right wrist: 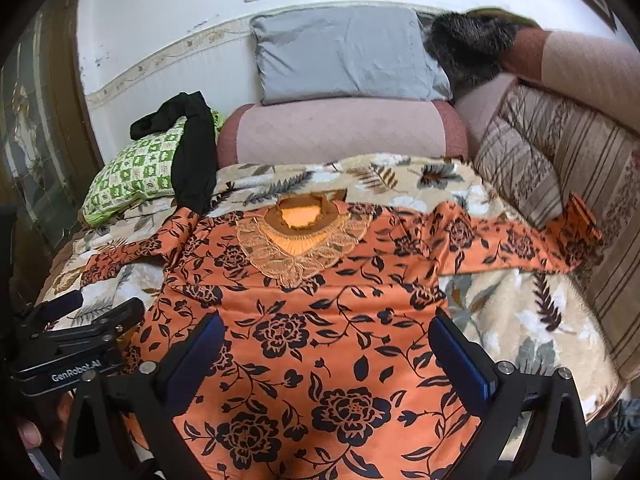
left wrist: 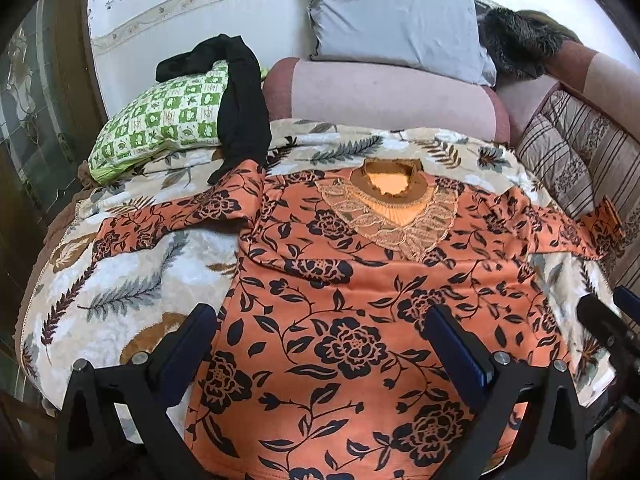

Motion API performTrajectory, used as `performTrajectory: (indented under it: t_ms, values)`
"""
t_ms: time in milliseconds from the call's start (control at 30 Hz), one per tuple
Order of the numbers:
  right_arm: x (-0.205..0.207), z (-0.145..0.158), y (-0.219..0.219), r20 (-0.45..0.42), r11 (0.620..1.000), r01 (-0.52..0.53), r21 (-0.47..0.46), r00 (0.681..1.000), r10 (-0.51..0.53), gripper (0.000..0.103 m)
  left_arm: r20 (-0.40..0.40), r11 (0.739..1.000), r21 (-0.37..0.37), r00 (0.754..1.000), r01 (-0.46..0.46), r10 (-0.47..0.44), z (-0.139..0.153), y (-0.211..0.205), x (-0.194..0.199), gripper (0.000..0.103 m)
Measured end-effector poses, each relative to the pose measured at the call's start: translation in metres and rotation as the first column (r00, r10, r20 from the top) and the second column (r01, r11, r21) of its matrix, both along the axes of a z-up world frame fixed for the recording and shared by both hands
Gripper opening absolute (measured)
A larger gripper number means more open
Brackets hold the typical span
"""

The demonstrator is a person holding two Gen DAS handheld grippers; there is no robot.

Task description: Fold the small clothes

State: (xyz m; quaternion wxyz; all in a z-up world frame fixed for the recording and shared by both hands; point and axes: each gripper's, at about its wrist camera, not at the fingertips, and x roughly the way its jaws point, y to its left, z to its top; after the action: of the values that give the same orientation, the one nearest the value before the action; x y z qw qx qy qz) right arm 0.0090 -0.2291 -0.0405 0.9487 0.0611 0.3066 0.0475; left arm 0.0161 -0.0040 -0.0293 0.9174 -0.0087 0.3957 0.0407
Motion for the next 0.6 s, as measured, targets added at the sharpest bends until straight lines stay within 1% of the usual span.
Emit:
performTrajectory:
  t_ms: [100,167,200,233,300,333,400,433,467,500,533,567,600]
  values:
    - [0.011,-0.018,-0.031,-0.062,0.998,0.04,0.05,0.997,-0.036,0.103,-0.031,1.0,0.004,1.0,-0.006,0.006,-0.016,0.007,0.006,0.103]
    - [0.021,-0.034,-0.068,-0.119,0.986,0.085,0.144,0.991,-0.068,0.103,-0.081,1.0,0.001,0.997,-0.019,0.019,-0.036,0.017,0.014,0.103]
    - [0.027,-0.044,-0.095,-0.151,0.968,0.117,0.222,0.985,-0.084,0.103,-0.117,0.999,-0.004,0.993,-0.032,0.031,-0.048,0.022,0.019,0.103]
    - [0.034,-0.054,-0.121,-0.181,0.942,0.152,0.3,0.978,-0.1,0.103,-0.15,0.999,-0.008,0.988,-0.045,0.044,-0.06,0.026,0.022,0.103]
    - [0.049,-0.077,-0.179,-0.223,0.847,0.23,0.478,0.965,-0.136,0.103,-0.206,0.998,-0.007,0.977,-0.06,0.057,-0.078,0.031,0.028,0.103]
    - [0.056,-0.085,-0.203,-0.238,0.802,0.271,0.532,0.957,-0.165,0.103,-0.226,0.998,-0.003,0.972,-0.06,0.058,-0.085,0.031,0.03,0.103]
    - [0.075,-0.101,-0.256,-0.255,0.692,0.342,0.636,0.939,-0.23,0.102,-0.246,0.999,0.02,0.968,-0.049,0.052,-0.096,0.03,0.032,0.103]
    - [0.083,-0.109,-0.275,-0.266,0.636,0.368,0.678,0.93,-0.255,0.102,-0.25,0.999,0.029,0.967,-0.045,0.051,-0.099,0.03,0.032,0.103]
    - [0.091,-0.118,-0.298,-0.283,0.568,0.4,0.72,0.915,-0.287,0.101,-0.254,0.999,0.033,0.966,-0.04,0.047,-0.102,0.03,0.033,0.103]
    - [0.101,-0.128,-0.32,-0.299,0.491,0.424,0.761,0.901,-0.314,0.099,-0.257,0.999,0.036,0.966,-0.035,0.044,-0.105,0.031,0.034,0.103]
    - [0.11,-0.138,-0.341,-0.31,0.425,0.441,0.791,0.887,-0.343,0.096,-0.259,0.999,0.038,0.965,-0.034,0.042,-0.106,0.032,0.035,0.103]
    - [0.119,-0.145,-0.359,-0.325,0.375,0.464,0.802,0.867,-0.377,0.091,-0.258,0.999,0.038,0.965,-0.033,0.042,-0.106,0.034,0.036,0.103]
    - [0.129,-0.152,-0.375,-0.342,0.339,0.484,0.807,0.85,-0.4,0.089,-0.257,0.999,0.037,0.966,-0.034,0.042,-0.108,0.038,0.037,0.103]
